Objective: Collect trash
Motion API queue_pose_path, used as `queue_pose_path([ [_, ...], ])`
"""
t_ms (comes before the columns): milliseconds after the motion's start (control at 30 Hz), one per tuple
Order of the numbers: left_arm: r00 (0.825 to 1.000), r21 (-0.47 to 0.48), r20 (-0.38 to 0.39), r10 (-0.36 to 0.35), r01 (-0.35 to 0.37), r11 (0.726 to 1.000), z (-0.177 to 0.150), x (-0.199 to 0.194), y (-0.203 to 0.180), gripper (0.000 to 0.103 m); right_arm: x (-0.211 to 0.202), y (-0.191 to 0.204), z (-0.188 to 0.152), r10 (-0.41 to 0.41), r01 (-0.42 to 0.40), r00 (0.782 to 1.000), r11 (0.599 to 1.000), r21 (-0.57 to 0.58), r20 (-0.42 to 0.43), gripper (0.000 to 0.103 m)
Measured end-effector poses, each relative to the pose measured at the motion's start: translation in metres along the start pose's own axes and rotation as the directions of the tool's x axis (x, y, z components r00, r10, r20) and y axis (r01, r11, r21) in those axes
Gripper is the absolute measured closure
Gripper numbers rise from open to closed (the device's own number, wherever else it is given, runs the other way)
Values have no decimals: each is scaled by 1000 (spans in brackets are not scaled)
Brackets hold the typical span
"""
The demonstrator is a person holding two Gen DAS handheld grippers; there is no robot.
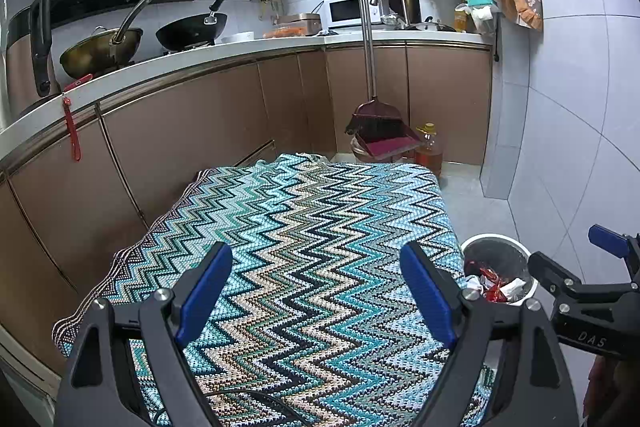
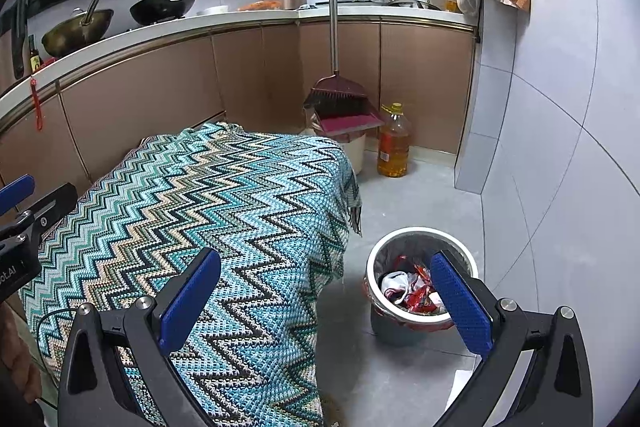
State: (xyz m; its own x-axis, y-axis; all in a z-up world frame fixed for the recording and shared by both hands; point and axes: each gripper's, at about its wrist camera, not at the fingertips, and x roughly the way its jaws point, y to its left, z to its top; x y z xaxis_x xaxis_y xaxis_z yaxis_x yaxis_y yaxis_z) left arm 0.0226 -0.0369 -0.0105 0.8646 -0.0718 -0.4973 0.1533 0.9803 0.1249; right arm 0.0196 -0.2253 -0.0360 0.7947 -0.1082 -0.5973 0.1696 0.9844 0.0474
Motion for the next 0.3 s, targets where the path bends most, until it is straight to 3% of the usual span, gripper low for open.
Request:
queue_pose_path([
  [300, 1000, -1, 1, 7, -7, 1000, 0, -2, 2, 18, 0, 1, 1, 2, -2, 1000, 1000, -3, -1, 0],
])
